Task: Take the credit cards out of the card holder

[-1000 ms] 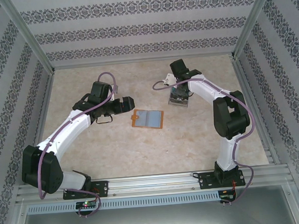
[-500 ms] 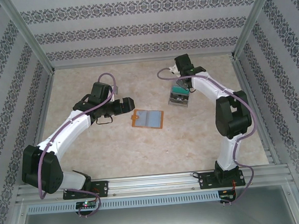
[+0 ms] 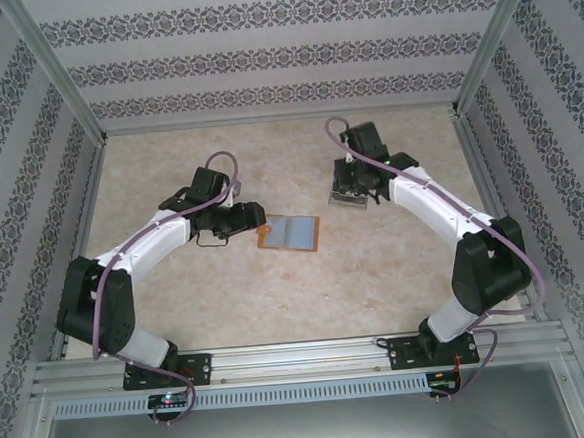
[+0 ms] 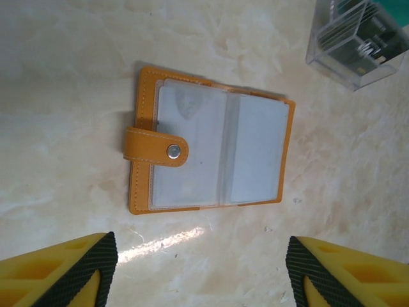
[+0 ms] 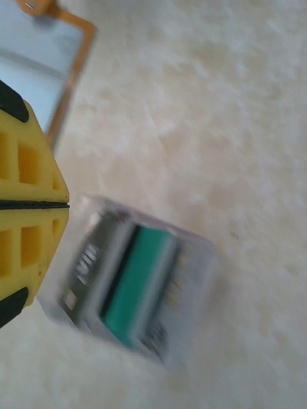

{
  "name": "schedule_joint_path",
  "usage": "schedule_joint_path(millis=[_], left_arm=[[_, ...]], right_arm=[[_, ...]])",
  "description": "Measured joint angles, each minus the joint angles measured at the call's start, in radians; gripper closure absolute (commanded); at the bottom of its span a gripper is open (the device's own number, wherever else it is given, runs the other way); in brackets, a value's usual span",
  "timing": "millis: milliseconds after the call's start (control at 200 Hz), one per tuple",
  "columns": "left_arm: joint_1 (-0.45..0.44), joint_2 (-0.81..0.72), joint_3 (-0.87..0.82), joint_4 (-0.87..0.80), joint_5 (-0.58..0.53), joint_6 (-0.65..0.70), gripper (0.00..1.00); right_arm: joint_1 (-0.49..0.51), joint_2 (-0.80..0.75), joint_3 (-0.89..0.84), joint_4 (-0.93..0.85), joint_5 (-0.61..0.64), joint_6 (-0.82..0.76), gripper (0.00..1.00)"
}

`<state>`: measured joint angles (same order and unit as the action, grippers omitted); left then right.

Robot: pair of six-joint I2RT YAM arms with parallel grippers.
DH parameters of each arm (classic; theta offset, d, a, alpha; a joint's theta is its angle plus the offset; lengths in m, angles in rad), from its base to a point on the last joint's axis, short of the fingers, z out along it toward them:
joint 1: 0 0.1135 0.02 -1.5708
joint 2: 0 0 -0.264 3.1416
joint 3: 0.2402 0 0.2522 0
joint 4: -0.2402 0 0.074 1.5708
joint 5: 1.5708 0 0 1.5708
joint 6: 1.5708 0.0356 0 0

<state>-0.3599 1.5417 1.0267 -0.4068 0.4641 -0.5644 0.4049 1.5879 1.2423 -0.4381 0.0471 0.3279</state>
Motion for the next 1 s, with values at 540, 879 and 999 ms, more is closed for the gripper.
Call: schedule_joint_path(millis=[540, 879, 999], left_arm=[[-0.073, 0.248, 0.069, 0.056, 0.043, -0.030, 0.55], [-0.079, 0.283, 0.079, 0.055, 0.002, -0.031, 0.55], [-0.089, 0.298, 0.087, 0.055, -0.004, -0.031, 0.55]], right_arm=[[0.187, 0.145, -0.228, 0.097, -0.128, 0.380, 1.00], [0.187, 0.204, -0.219, 0.110, -0.137, 0.385, 1.00], [0.187, 0.214, -0.209, 0.114, -0.143, 0.384, 1.00]])
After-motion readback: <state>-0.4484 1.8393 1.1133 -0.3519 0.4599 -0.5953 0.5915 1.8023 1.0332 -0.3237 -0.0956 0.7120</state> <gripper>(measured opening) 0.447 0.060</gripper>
